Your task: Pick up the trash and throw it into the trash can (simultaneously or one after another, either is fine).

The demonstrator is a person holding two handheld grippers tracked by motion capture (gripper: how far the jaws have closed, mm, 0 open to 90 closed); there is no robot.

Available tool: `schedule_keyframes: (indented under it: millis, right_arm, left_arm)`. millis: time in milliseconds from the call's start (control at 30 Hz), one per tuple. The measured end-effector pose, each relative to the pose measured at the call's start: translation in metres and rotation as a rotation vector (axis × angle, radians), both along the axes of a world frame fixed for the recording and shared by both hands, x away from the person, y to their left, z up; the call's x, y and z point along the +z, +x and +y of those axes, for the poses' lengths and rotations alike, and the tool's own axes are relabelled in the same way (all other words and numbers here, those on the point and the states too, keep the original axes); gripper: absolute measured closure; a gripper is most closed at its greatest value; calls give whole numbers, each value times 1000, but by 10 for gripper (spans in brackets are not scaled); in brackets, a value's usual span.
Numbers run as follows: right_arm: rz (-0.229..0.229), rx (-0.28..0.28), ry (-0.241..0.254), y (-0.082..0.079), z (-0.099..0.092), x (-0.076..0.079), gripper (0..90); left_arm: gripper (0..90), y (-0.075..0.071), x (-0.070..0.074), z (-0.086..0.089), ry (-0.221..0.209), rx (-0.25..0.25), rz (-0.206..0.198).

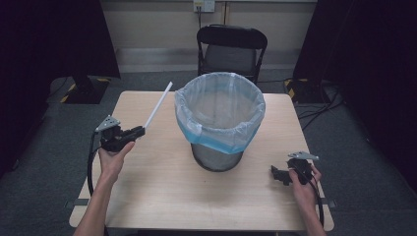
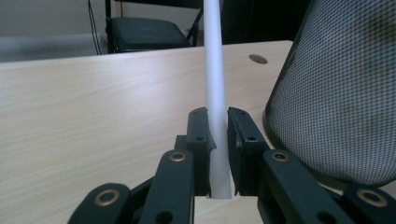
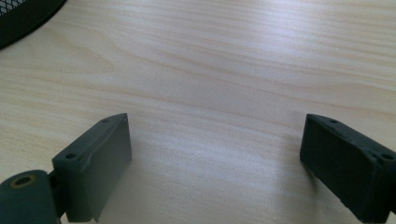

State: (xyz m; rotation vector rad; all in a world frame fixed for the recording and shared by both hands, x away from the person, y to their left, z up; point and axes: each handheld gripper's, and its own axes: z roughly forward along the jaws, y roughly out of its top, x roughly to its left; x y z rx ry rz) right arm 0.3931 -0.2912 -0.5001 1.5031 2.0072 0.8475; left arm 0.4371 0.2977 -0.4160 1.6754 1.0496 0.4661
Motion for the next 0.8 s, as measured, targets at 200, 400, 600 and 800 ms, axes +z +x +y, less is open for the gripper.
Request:
schedule_keyframes:
  millis: [200,400,600,800]
  right_arm:
    - [0,0,0,0,0,0,80]
    - [0,0,0,0,0,0,80]
    - [0,0,0,0,0,0,80]
    - [0,0,0,0,0,0,80]
  left_arm:
    - [801,-4,9,3,-10,-3,-31]
    - [800,-6,16,14,-32,-4,-44]
    - [800,-11,25,19,-55,-3,-69]
    - [798,-14,30,20,-59,-12,-95]
